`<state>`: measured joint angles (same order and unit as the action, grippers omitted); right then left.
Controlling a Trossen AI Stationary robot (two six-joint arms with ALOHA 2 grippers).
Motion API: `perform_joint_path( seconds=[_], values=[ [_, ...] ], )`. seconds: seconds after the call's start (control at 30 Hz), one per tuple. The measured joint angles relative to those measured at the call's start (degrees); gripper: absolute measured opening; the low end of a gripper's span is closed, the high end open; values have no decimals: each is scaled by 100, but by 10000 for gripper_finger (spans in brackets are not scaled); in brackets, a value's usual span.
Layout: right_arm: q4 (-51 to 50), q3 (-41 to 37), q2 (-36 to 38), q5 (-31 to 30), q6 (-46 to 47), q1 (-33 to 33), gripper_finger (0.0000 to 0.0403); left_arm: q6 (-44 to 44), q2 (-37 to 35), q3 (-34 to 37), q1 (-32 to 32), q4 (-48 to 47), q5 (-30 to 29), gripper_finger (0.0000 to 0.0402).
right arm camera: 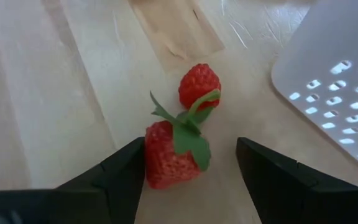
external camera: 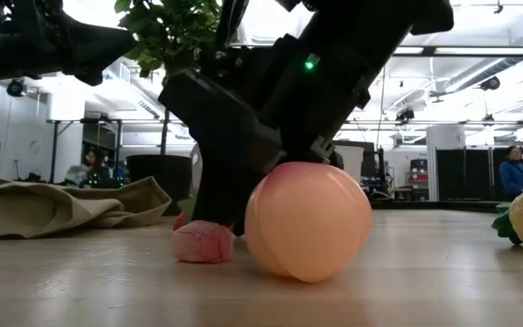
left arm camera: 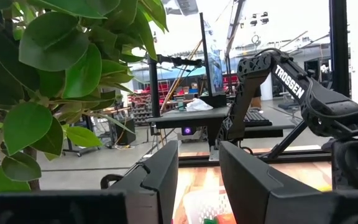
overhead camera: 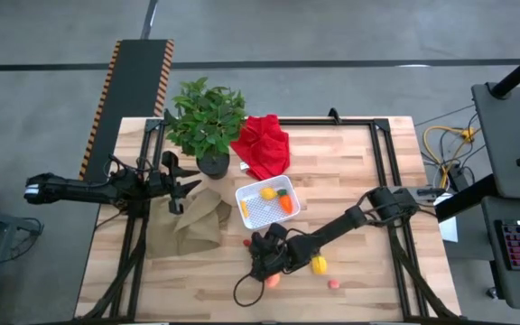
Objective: Pick and placing Produce into tupperware
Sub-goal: Put the red strawberry into the bin
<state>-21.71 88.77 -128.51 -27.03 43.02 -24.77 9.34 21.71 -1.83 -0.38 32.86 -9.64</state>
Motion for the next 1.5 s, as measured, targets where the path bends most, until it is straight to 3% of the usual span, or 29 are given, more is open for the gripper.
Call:
perform_joint_path(
  seconds=[0.47, 0.8, 1.07, 1.33, 1.5],
  values=[
    [-52, 0, 46, 46, -154, -7, 124, 0, 29, 0, 0, 5, -1, 105],
    [-476, 301, 55, 57, -210, -82, 131, 0, 39, 0, 0, -2, -1, 105],
    [-1600, 1254, 128, -41, -318, -274, 120, 0, 39, 0, 0, -2, -3, 105],
    [-4247, 2414, 355, -1267, -343, -119, 120, -2, 42, 0, 0, 3, -3, 105],
    [-5071, 2647, 445, -1362, -382, 360, 120, -2, 60, 0, -2, 8, -4, 105]
  ],
)
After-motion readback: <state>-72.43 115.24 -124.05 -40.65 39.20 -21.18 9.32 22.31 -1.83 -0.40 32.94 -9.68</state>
